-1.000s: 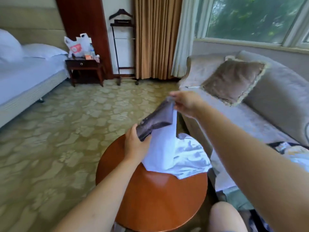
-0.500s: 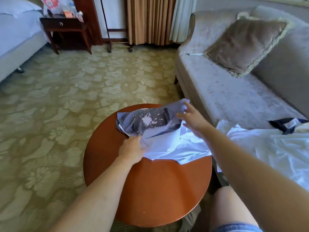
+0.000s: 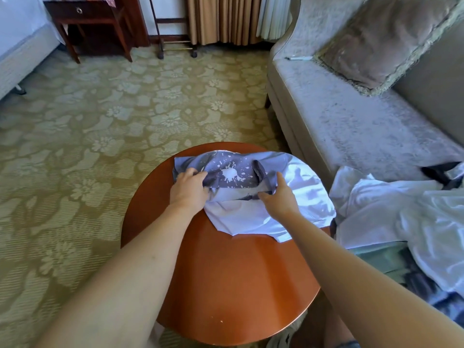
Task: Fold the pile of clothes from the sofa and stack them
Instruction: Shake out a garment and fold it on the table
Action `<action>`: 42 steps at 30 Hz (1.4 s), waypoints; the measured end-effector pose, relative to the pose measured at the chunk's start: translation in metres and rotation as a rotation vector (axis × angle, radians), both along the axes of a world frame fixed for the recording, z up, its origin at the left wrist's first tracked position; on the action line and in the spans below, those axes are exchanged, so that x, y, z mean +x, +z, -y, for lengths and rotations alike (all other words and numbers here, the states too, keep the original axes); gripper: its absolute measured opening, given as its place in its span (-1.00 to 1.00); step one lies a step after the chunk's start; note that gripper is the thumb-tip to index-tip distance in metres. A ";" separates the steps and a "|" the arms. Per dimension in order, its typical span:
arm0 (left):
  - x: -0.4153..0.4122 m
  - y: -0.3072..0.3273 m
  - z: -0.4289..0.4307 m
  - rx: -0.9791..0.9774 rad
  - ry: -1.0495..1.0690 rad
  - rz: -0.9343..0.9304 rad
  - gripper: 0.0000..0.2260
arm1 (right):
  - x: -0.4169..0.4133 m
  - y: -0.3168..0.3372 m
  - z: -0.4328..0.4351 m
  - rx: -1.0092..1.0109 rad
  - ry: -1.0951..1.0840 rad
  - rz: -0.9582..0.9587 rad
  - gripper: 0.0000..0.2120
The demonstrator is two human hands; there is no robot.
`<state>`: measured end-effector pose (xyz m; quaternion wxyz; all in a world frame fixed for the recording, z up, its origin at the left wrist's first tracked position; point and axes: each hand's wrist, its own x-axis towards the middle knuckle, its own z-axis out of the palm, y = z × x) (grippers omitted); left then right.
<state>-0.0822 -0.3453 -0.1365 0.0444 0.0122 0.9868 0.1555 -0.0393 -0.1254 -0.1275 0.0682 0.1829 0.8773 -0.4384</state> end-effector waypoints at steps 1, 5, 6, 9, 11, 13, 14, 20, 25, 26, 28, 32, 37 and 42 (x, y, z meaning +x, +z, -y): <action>-0.004 -0.001 0.002 -0.016 0.002 -0.029 -0.66 | 0.002 -0.002 -0.001 -0.007 0.000 0.010 -0.25; -0.010 0.008 0.010 0.129 0.100 -0.117 -0.79 | 0.003 -0.005 -0.003 0.008 -0.003 0.012 -0.25; -0.009 0.015 0.012 0.181 0.116 -0.119 -0.79 | 0.003 -0.004 0.000 0.011 -0.021 0.009 -0.24; -0.006 0.042 0.014 0.314 0.090 -0.086 -0.82 | 0.011 0.004 0.019 0.035 -0.027 -0.082 -0.24; -0.001 0.065 0.014 0.377 0.017 -0.046 -0.85 | 0.019 0.010 0.033 0.072 0.024 -0.216 -0.26; 0.007 0.092 0.008 0.466 -0.042 0.029 -0.85 | 0.029 0.022 0.043 0.121 0.091 -0.320 -0.30; 0.013 0.106 0.004 0.528 -0.066 0.083 -0.86 | 0.035 0.029 0.046 0.152 0.121 -0.353 -0.30; 0.060 0.180 -0.022 0.643 -0.191 0.230 -0.85 | 0.066 0.077 0.046 0.328 0.187 -0.551 -0.74; 0.086 0.191 -0.023 0.544 -0.234 -0.017 -0.83 | 0.086 0.105 0.027 0.247 0.117 -0.554 -0.71; 0.091 0.190 -0.023 0.521 -0.240 -0.048 -0.83 | 0.091 0.107 0.025 0.239 0.113 -0.543 -0.72; 0.095 0.188 -0.023 0.447 -0.239 -0.117 -0.79 | 0.097 0.104 0.019 0.214 0.101 -0.502 -0.78; 0.092 0.180 -0.008 0.224 -0.163 -0.236 -0.68 | 0.109 0.078 -0.003 0.113 -0.026 -0.252 -0.85; 0.093 0.152 0.018 0.420 0.159 0.103 -0.89 | 0.117 0.030 -0.040 -0.027 -0.148 0.089 -0.79; 0.096 0.124 0.034 0.509 0.213 0.589 -0.69 | 0.109 0.012 -0.042 0.016 -0.100 0.028 -0.84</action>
